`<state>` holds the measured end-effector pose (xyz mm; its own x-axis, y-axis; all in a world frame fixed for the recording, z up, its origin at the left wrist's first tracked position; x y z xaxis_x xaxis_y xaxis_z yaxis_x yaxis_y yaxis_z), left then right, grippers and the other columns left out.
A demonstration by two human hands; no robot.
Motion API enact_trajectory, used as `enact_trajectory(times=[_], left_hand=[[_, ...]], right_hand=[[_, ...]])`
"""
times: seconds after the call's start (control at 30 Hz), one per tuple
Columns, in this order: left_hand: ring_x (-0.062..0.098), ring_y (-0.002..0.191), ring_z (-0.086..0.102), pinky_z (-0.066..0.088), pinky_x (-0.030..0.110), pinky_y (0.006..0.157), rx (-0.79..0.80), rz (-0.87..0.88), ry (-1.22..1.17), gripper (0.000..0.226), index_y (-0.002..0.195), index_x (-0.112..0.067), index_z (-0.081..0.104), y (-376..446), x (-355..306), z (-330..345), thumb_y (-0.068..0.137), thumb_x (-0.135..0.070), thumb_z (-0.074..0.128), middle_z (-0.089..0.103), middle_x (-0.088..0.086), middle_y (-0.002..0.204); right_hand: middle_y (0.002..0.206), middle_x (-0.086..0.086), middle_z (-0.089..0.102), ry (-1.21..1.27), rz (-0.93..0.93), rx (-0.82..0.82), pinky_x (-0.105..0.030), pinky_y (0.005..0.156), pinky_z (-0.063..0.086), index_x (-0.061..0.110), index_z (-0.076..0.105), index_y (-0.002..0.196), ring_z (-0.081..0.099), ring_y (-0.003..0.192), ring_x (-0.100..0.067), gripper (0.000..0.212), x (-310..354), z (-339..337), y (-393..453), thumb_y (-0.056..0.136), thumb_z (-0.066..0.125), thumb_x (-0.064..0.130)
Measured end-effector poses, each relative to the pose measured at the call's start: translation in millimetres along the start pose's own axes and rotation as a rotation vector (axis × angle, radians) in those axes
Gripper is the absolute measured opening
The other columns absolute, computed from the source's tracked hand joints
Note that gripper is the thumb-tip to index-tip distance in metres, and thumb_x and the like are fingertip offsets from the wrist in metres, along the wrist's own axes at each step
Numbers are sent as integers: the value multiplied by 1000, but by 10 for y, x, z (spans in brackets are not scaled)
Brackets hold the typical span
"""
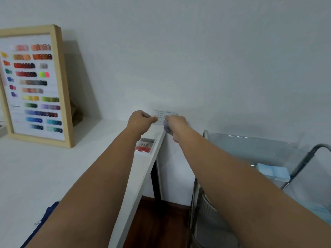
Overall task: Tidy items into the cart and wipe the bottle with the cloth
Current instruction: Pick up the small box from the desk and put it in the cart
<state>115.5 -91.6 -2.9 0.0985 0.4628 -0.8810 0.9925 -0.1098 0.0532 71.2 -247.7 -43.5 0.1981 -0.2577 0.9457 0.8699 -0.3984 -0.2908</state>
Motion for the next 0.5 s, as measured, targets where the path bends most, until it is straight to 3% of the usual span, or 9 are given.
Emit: enact_trajectory(times=[0.17,0.3,0.4,0.5], left_hand=[[20,76,64,57,36,82,41,37,-252,33,95,-15,59,-190,-414,120,75,-25,84,70,8,91],[17,73,66,58,27,71,145,54,-382,44,113,-16,57,-349,-587,355,76,-17,83,72,9,92],[16,69,68,56,24,60,233,76,-418,41,112,-18,59,-533,-881,696,77,-16,81,72,7,89],[16,72,67,54,24,58,310,132,-302,35,110,-20,60,-690,-1068,1099,79,-17,78,70,7,89]], right_hand=[[67,-5,53,-2,-145,62,-26,51,37,13,55,78,42,49,-15,15,494,-353,-121,92,49,10],[81,-7,64,-203,-247,38,-26,57,47,12,65,86,58,63,-17,8,721,-839,-178,84,64,19],[78,-11,61,-244,-300,21,-26,57,46,8,65,81,56,65,-20,6,864,-1394,-244,78,68,12],[75,-12,57,-306,-287,-33,-30,60,52,5,62,84,55,66,-22,14,866,-1892,-289,74,71,9]])
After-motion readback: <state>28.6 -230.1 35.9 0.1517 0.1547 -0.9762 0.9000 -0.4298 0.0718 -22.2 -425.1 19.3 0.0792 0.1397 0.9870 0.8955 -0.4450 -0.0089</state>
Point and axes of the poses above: each hand's wrist, its own y-axis towards the middle knuckle, its own z-axis out of the palm, x = y × z, the point moved 9 cm from there along y, towards the middle knuckle
